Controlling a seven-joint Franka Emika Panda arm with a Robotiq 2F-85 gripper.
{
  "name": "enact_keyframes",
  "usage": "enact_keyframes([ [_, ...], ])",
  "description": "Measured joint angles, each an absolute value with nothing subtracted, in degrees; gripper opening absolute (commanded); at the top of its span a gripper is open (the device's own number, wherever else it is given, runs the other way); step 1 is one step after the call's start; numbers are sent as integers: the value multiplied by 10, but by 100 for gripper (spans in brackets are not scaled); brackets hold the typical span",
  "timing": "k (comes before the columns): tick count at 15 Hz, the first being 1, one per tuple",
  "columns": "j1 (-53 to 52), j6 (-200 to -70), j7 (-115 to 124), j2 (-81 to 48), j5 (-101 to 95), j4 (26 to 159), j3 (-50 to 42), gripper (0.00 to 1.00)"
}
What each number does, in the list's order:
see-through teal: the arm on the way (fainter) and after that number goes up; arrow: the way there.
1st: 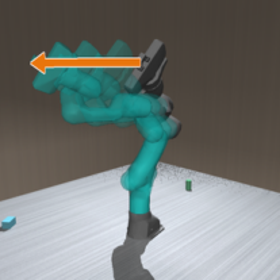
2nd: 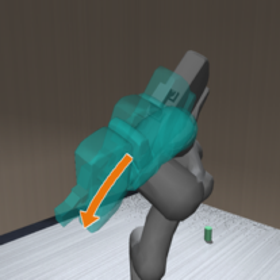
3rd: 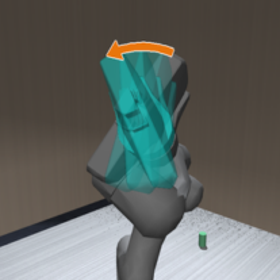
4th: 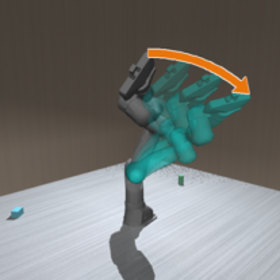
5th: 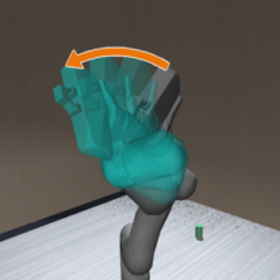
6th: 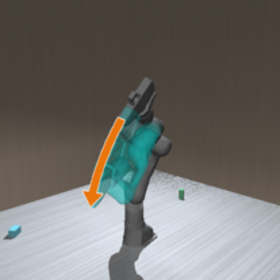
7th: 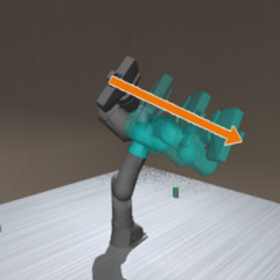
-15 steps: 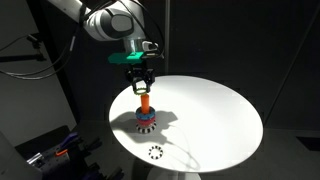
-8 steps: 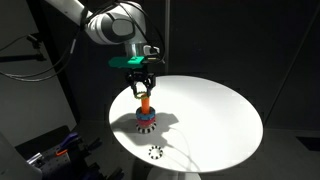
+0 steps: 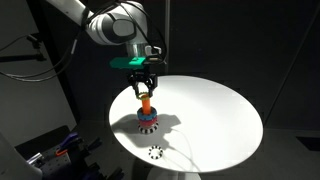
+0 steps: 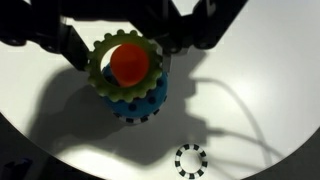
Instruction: Put the green ring on the stake
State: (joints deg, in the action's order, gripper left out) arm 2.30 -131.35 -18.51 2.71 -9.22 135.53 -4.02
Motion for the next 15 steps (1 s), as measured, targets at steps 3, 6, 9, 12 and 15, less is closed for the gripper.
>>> enact_keyframes([
  [3, 26, -1317, -185, 27, -92, 1356, -42, 49],
  [6, 30, -1328, -186, 26, -92, 1358, -43, 49],
  [9, 32, -1344, -191, 24, -91, 1363, -47, 49],
  [12, 34, -1366, -203, 14, -90, 1369, -52, 49],
  [15, 36, -1385, -214, 4, -90, 1371, -55, 93],
])
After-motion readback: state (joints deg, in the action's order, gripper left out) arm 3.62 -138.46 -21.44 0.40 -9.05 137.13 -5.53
